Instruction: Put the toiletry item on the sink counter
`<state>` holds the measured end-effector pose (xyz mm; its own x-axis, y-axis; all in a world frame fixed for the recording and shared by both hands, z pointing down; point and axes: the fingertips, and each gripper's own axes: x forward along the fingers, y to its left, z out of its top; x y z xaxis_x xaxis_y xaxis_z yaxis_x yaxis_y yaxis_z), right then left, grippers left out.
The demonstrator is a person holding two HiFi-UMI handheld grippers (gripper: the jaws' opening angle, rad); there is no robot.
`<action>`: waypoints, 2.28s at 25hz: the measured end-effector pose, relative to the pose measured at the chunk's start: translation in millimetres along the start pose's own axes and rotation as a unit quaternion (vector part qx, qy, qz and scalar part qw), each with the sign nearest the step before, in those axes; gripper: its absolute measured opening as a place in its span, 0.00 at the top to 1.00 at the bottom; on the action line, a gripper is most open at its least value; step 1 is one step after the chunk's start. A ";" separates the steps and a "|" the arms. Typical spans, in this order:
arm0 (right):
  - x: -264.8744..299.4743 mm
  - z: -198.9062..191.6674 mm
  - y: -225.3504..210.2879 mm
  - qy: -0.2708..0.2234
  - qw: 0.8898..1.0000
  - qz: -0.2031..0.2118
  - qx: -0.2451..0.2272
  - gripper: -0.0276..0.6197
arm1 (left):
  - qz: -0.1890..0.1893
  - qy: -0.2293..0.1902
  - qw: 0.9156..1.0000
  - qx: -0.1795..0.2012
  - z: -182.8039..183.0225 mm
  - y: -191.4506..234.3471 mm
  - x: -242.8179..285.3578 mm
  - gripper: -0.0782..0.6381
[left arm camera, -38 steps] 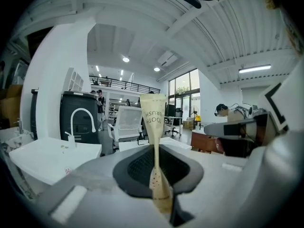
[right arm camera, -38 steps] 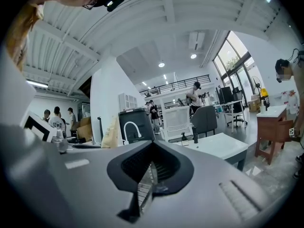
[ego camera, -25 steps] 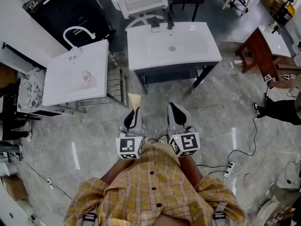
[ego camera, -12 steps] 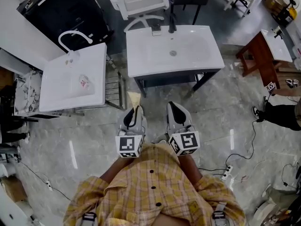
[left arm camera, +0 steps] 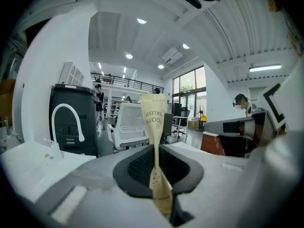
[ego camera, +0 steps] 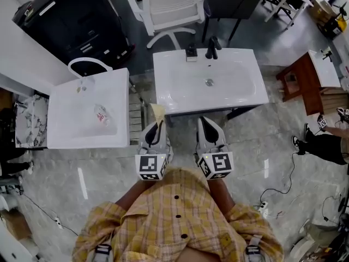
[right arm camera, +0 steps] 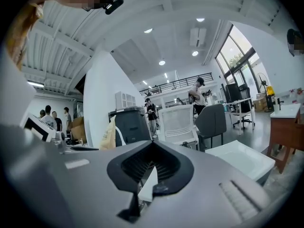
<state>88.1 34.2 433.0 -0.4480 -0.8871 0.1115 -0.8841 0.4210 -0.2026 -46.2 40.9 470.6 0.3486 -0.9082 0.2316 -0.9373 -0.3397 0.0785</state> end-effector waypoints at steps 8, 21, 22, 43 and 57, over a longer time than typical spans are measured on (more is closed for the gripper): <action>77.7 7.4 -1.8 0.014 0.999 -0.036 -0.004 0.95 | -0.040 0.019 0.999 -0.010 12.4 51.6 65.9 0.85; 147.8 3.4 -0.7 0.049 0.996 -0.068 -0.016 0.95 | -0.079 0.054 0.994 -0.047 4.1 97.7 125.4 0.85; 150.8 2.3 -0.4 0.051 0.996 -0.069 -0.017 0.95 | -0.081 0.055 0.994 -0.050 3.9 98.7 127.7 0.85; 195.1 -34.2 -26.4 0.099 0.995 -0.014 0.005 0.95 | -0.020 0.125 0.985 -0.119 -37.8 120.2 184.7 0.85; 205.5 -46.9 -54.2 0.119 0.993 0.002 0.027 0.95 | 0.037 0.200 0.973 -0.105 -97.5 136.9 248.8 0.85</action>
<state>37.7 -162.0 512.6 -0.4766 -0.8126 0.3355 -0.8763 0.4084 -0.2557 -88.5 -207.7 633.5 0.2890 -0.7456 0.6005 -0.9551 -0.1821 0.2336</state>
